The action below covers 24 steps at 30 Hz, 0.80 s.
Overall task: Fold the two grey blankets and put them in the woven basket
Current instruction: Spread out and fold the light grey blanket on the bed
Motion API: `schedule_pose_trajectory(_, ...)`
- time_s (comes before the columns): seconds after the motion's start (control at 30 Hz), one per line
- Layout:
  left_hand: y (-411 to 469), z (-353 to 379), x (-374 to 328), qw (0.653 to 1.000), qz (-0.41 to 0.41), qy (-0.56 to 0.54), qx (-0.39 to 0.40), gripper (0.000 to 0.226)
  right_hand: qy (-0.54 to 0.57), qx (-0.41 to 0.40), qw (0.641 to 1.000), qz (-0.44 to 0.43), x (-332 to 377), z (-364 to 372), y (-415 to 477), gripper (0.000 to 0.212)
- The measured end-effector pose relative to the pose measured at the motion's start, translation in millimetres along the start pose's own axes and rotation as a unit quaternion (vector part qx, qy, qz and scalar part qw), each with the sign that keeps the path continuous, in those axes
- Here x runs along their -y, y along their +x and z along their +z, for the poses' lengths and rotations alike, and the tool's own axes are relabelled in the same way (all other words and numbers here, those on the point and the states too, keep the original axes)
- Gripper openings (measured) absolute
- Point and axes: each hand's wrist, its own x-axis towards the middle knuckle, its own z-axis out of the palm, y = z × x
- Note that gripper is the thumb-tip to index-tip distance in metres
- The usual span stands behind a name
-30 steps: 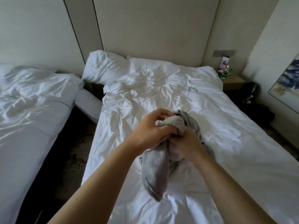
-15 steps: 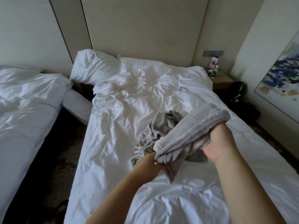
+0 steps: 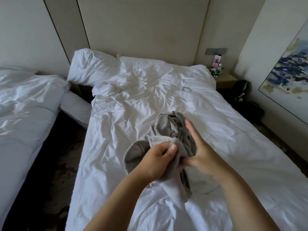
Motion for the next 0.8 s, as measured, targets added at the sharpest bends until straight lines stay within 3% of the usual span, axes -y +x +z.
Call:
schedule_pose_trajectory(0.07,-2.3,-2.2,-13.2,0.998,0.047,0.019,0.024,0.031,0.007,0.054,0.998,-0.018,4.8,6.3,1.9,0.1)
schedule_pose_trajectory(0.17,-1.6,-11.0,-22.0,0.994,0.1,0.045,0.0,0.032,-0.023,0.05,0.998,0.003,11.8,12.3,1.1,0.031)
schedule_pose_trajectory(0.3,-2.1,-22.1,-8.1,0.998,0.015,0.064,-0.015,0.039,0.02,-0.073,0.997,0.017,11.3,15.5,0.5,0.009)
schedule_pose_trajectory(0.37,-5.8,-20.9,7.5,0.997,-0.036,0.064,0.012,0.033,0.09,-0.12,0.989,0.007,17.8,14.4,-0.3,0.018)
schedule_pose_trajectory(0.47,-8.3,-9.5,41.2,0.985,-0.076,0.147,0.043,0.046,0.181,-0.125,0.975,-0.04,37.1,7.4,-0.7,0.022)
schedule_pose_trajectory(0.53,-7.4,-0.6,67.4,0.965,-0.103,0.238,0.036,0.038,0.233,-0.126,0.961,-0.079,48.3,2.4,-2.6,0.02)
schedule_pose_trajectory(0.6,-11.7,1.9,95.7,0.953,-0.167,0.251,0.024,0.029,0.276,-0.143,0.945,-0.105,53.7,-5.9,-4.6,0.027)
schedule_pose_trajectory(0.7,-28.7,-10.4,133.8,0.936,-0.249,0.248,0.014,0.03,0.285,-0.193,0.931,-0.125,52.0,-26.5,-9.1,0.034)
schedule_pose_trajectory(0.8,-47.1,-32.6,157.2,0.933,-0.265,0.242,-0.014,0.022,0.232,-0.283,0.929,-0.049,27.6,-51.7,-13.8,0.023)
